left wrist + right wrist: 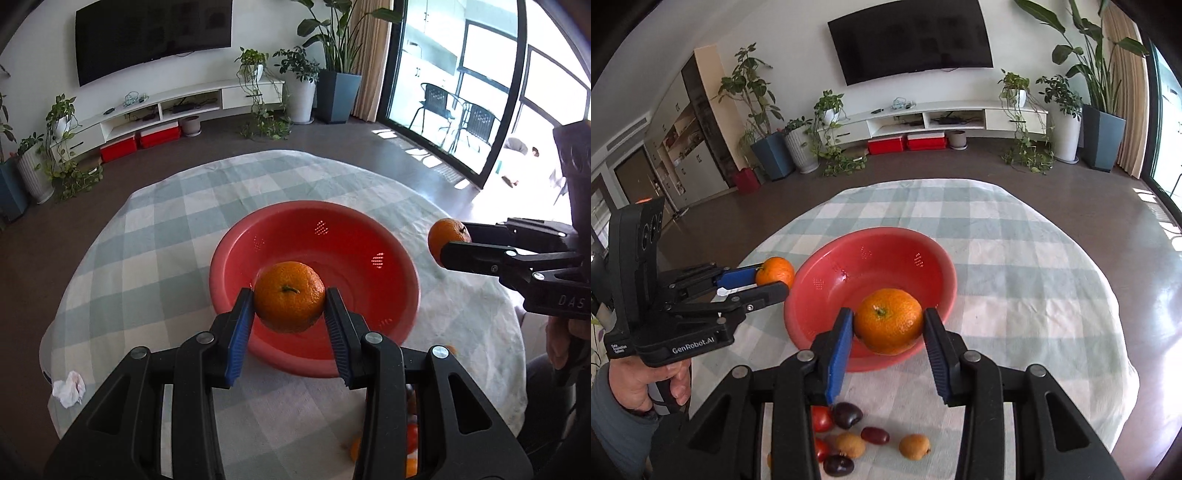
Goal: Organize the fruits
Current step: 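Carry the oranges into the red bowl with both grippers and release them, then move the right gripper back to the fruits and grasp a small red fruit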
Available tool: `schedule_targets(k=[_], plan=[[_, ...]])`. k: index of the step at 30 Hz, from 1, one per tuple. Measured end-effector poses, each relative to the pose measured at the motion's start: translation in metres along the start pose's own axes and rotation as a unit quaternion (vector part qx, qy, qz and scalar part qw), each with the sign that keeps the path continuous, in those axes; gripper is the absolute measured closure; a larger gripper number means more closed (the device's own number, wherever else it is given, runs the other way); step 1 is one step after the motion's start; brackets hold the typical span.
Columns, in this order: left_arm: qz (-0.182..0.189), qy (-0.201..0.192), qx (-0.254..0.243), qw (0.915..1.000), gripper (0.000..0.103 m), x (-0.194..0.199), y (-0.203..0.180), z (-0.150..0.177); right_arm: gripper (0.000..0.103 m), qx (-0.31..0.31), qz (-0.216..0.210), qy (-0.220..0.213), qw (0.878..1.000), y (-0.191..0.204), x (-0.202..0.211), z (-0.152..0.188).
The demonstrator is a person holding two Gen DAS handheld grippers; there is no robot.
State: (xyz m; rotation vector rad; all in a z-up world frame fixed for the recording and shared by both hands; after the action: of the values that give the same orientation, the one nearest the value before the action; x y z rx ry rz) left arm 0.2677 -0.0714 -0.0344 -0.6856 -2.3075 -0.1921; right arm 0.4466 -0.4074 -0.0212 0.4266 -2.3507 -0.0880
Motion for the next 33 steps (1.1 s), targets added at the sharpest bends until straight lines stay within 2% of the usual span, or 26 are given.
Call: schedule_targets(k=[6,10,13,20,33], plan=[[-0.003,0.047,-0.019,0.9987,0.066,-0.050,-0.002,0.009,0.062,0.061,0.006,0.062,0.996,0.007,-0.057,0.005],[-0.003,0.063,-0.048,0.9969,0.066,-0.070,-0.010,0.017,0.062,0.072,0.012,0.087,0.993,0.002,-0.076,0.019],[-0.005,0.068,-0.052,0.9963,0.066,-0.081,-0.011,0.020,0.061,0.085,0.020,0.097,0.991,-0.001,-0.083,0.026],[-0.022,0.076,-0.069,0.9944,0.066,-0.091,-0.009,0.028,0.061,0.123,0.039,0.099,0.987,0.003,-0.093,0.028],[-0.020,0.084,-0.079,0.9932,0.065,-0.092,-0.010,0.027,0.060,0.118,0.036,0.101,0.987,0.001,-0.093,0.027]])
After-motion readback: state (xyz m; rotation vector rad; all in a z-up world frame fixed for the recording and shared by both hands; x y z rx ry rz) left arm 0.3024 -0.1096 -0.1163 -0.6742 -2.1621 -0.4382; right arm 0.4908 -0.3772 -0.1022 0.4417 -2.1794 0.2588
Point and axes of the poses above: each gripper's, at about its wrist camera, not at the fingertips, and x roughly against the way its jaws point, y to its left, z to its underside, the point moved 8 cm from there along -x, roughly the way its jaws point, and after that the axes turned 5 degrees about -y, right-handed, at the moved point
